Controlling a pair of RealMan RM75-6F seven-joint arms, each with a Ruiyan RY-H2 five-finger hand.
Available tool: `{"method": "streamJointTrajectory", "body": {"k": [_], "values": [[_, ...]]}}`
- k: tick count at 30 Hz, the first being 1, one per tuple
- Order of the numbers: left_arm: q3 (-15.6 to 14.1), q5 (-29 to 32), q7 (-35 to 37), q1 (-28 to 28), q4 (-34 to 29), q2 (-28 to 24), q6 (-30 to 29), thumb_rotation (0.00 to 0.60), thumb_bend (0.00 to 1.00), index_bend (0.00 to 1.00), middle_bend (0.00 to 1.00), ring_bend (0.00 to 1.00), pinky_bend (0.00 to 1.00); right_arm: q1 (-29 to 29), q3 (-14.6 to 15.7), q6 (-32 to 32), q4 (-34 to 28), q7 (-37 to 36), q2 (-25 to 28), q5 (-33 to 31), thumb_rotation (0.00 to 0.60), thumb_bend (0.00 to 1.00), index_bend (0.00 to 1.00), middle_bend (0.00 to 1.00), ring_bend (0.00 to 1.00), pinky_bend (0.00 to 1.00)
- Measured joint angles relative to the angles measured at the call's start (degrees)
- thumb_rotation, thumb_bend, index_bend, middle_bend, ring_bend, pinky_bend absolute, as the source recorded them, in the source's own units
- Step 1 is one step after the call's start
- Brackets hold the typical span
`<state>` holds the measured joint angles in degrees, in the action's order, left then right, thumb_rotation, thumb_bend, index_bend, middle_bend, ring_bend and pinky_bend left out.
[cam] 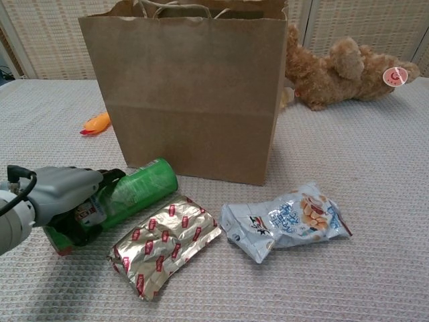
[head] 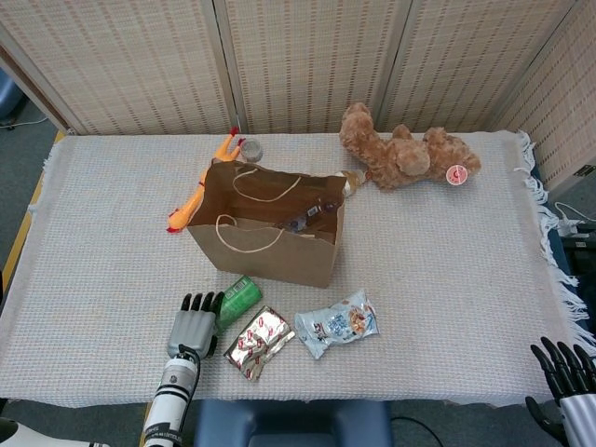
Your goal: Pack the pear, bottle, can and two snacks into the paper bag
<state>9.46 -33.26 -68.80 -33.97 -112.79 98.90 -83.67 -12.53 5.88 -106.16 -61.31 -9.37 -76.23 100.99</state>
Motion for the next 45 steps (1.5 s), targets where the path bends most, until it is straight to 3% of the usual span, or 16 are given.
{"method": "streamJointTrajectory", "body": {"k": [3,8,10,13,16,25,39,45], "values": [[-0.56,0.12,-0.24,-0.63,0.71,0.09,-0.68,0.600,0.35,0.00,0.00,0.00,0.05,-0.03,0.01,-0.01,0.06,-0.08,-0.02,-0.02,0.600,0.23,0.00,0.00,0.00,0.00],[-1.22,-0.07,-0.16,-1.43,1.78,0.22,-1.41,0.600,0.35,0.01,0.01,0.02,0.21,-0.02,-0.01,-0.02,0.12,-0.03,-0.05,0.00,0.600,0.23,0.00,0.00,0.00,0.00],[-1.52,-0.73,-0.05,-1.62,2.18,0.29,-1.71,0.600,0.38,0.10,0.13,0.15,0.33,-0.02,-0.01,-0.03,0.13,-0.04,-0.07,0.00,0.600,0.23,0.00,0.00,0.00,0.00],[-2.08,-2.46,0.91,-1.69,3.10,0.60,-2.18,0.600,0.49,0.39,0.44,0.46,0.60,-0.04,0.00,-0.05,0.12,-0.03,-0.07,0.01,0.600,0.23,0.00,0.00,0.00,0.00],[-2.81,-4.24,2.40,-1.52,3.98,0.80,-2.69,0.600,0.58,0.53,0.59,0.60,0.70,-0.07,0.01,-0.08,0.14,-0.06,-0.06,-0.01,0.600,0.23,0.00,0.00,0.00,0.00],[-3.41,-6.57,3.26,-1.19,4.26,-0.57,-4.39,0.600,0.61,0.57,0.64,0.64,0.74,-0.10,0.00,-0.12,0.21,-0.27,-0.09,-0.04,0.600,0.23,0.00,0.00,0.00,0.00],[7.42,-7.31,9.46,-0.19,-2.16,-15.79,-8.03,0.600,0.61,0.56,0.63,0.64,0.73,-0.06,-0.01,-0.15,0.20,0.00,-0.12,0.07,0.600,0.23,0.00,0.00,0.00,0.00],[9.28,-5.88,12.03,0.30,-2.79,-18.68,-8.30,0.600,0.61,0.56,0.63,0.64,0.73,-0.04,-0.01,-0.13,0.11,0.19,-0.11,0.10,0.600,0.23,0.00,0.00,0.00,0.00]]}}
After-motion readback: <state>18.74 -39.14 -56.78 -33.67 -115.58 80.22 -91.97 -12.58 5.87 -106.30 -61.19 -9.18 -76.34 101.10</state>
